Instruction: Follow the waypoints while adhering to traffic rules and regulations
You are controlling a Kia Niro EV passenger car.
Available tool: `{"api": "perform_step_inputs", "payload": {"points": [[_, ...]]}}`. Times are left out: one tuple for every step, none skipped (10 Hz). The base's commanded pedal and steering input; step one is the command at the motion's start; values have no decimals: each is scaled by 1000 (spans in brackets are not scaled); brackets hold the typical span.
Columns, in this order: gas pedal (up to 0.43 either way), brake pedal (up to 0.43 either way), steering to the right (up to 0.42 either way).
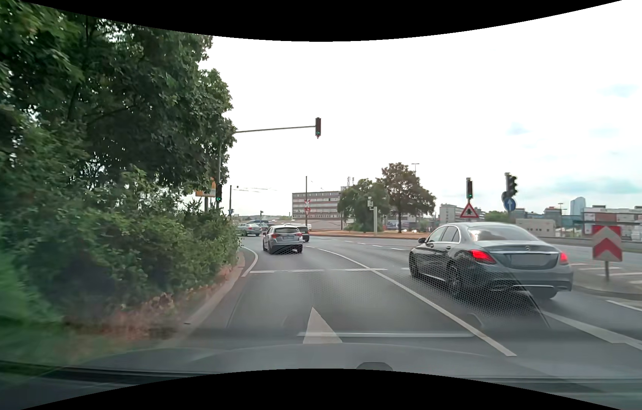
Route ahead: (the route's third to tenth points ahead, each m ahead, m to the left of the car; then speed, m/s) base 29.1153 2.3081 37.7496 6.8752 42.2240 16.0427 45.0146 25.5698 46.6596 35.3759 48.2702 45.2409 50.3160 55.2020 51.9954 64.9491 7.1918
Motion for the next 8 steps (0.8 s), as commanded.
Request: {"api": "perform_step_inputs", "payload": {"points": [[0,0,-72],[0,0,-71],[0,0,-69],[0,0,-65],[0,0,-62],[0,0,-62],[0,0,-62],[0,0,-62]]}}
